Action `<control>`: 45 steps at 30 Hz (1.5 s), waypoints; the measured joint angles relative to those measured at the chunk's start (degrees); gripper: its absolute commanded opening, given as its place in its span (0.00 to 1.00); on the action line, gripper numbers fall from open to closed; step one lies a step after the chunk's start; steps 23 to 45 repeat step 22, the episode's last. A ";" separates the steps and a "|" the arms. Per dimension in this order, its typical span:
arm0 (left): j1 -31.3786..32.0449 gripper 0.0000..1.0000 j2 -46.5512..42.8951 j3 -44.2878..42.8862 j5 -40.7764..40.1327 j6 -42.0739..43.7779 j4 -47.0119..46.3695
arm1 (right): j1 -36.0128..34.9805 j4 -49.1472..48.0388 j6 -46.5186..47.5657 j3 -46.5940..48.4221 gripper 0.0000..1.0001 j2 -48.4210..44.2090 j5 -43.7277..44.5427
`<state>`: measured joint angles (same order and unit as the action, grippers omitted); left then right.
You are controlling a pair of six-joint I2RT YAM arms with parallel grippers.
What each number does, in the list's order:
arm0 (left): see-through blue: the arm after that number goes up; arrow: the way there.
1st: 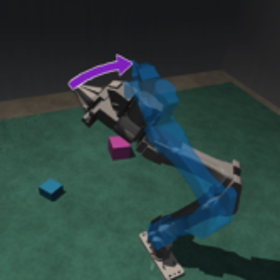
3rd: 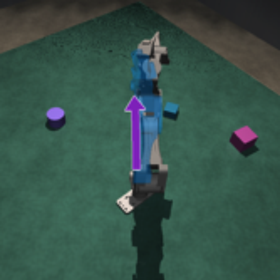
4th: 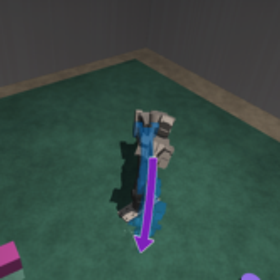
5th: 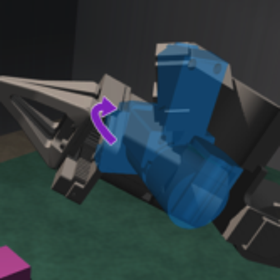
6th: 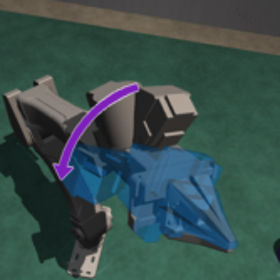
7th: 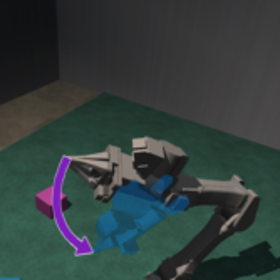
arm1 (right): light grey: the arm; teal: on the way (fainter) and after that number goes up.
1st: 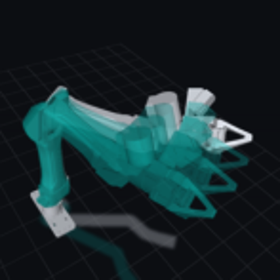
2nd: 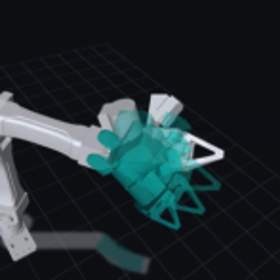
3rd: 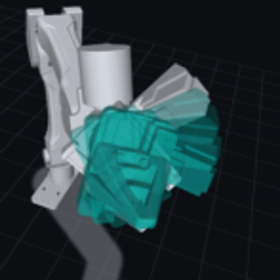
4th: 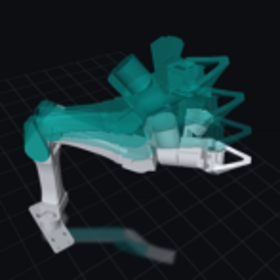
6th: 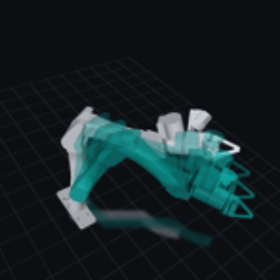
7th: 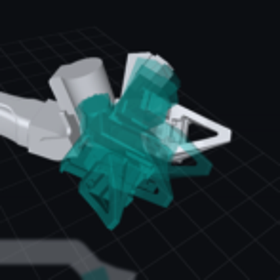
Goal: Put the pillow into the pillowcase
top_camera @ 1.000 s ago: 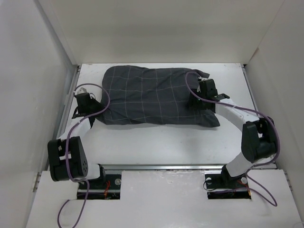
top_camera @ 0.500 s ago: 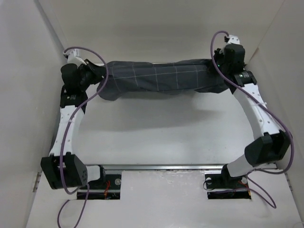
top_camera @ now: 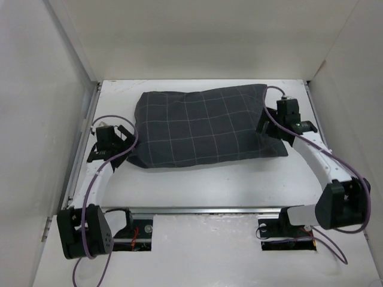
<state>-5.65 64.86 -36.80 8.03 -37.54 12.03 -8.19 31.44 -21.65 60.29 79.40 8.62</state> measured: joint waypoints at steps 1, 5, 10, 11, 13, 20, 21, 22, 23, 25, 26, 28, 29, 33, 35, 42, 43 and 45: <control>-0.07 1.00 -1.46 -1.18 -1.92 -0.52 1.66 | 0.04 -0.11 -0.22 0.48 1.00 -2.10 0.48; -0.07 1.00 -7.54 -10.60 -9.35 -2.01 5.18 | 0.02 -1.44 -0.59 8.13 1.00 -6.62 0.85; -0.11 1.00 -8.37 -23.63 -15.28 -1.68 3.61 | 0.02 -6.12 -0.61 14.47 1.00 -5.18 0.48; -0.09 1.00 -7.41 -24.96 -15.72 -1.46 3.21 | 0.02 -6.23 -0.59 14.78 1.00 -4.52 0.33; -0.09 1.00 -5.27 -26.80 -15.96 -0.76 3.15 | 0.02 -6.14 -0.42 14.99 1.00 -2.93 0.07; -0.09 1.00 5.70 -28.98 -16.06 2.43 3.52 | 0.02 -6.40 -0.17 15.08 1.00 -0.04 -0.11; -0.09 1.00 6.27 -28.98 -16.09 2.71 3.45 | 0.02 -6.78 -0.17 15.08 1.00 -0.02 -0.20; -0.09 1.00 6.62 -28.98 -16.13 3.08 3.34 | 0.02 -7.43 -0.17 15.08 1.00 -0.02 -0.31; -0.09 1.00 6.62 -28.98 -16.13 3.08 3.34 | 0.02 -7.43 -0.17 15.08 1.00 -0.02 -0.31; -0.09 1.00 6.62 -28.98 -16.13 3.08 3.34 | 0.02 -7.43 -0.17 15.08 1.00 -0.02 -0.31; -0.09 1.00 6.62 -28.98 -16.13 3.08 3.34 | 0.02 -7.43 -0.17 15.08 1.00 -0.02 -0.31; -0.09 1.00 6.62 -28.98 -16.13 3.08 3.34 | 0.02 -7.43 -0.17 15.08 1.00 -0.02 -0.31; -0.09 1.00 6.62 -28.98 -16.13 3.08 3.34 | 0.02 -7.43 -0.17 15.08 1.00 -0.02 -0.31; -0.09 1.00 6.62 -28.98 -16.13 3.08 3.34 | 0.02 -7.43 -0.17 15.08 1.00 -0.02 -0.31; -0.09 1.00 6.62 -28.98 -16.13 3.08 3.34 | 0.02 -7.43 -0.17 15.08 1.00 -0.02 -0.31; -0.09 1.00 6.62 -28.98 -16.13 3.08 3.34 | 0.02 -7.43 -0.17 15.08 1.00 -0.02 -0.31; -0.09 1.00 6.62 -28.98 -16.13 3.08 3.34 | 0.02 -7.43 -0.17 15.08 1.00 -0.02 -0.31; -0.09 1.00 6.62 -28.98 -16.13 3.08 3.34 | 0.02 -7.43 -0.17 15.08 1.00 -0.02 -0.31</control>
